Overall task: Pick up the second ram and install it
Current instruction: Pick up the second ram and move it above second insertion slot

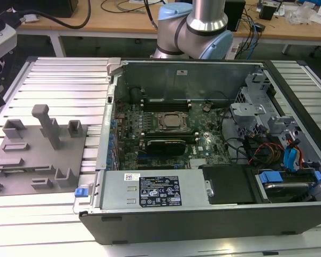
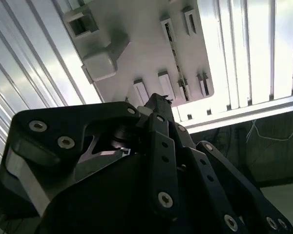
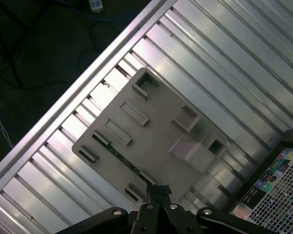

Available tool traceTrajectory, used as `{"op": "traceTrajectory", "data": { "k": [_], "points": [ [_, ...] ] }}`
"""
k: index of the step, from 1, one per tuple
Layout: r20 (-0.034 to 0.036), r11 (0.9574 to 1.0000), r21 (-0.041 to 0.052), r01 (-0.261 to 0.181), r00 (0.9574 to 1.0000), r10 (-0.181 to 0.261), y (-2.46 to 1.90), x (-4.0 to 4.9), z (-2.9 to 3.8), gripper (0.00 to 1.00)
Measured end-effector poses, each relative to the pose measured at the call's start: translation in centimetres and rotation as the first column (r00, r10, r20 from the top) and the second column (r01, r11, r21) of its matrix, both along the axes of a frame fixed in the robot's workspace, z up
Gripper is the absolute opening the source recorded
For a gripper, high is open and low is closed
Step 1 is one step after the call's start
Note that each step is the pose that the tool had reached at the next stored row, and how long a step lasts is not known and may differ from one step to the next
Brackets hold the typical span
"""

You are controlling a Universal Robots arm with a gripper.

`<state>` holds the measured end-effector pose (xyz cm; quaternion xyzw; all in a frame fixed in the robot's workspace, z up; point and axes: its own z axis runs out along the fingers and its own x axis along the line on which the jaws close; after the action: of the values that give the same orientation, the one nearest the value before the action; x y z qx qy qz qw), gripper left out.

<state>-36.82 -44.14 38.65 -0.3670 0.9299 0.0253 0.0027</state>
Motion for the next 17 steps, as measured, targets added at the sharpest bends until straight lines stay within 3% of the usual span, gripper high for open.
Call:
{"op": "traceTrajectory", "data": {
  "k": [7,11,17],
  "points": [
    [0.0000,0.9970,0.0000,-0.077,0.9970,0.077,0.00,0.00,0.00,0.11],
    [0.0000,0.9896,0.0000,-0.144,0.9896,0.144,0.00,0.00,0.00,0.11],
    [0.0000,0.9812,0.0000,-0.193,0.9812,0.193,0.00,0.00,0.00,0.11]
  ]
}}
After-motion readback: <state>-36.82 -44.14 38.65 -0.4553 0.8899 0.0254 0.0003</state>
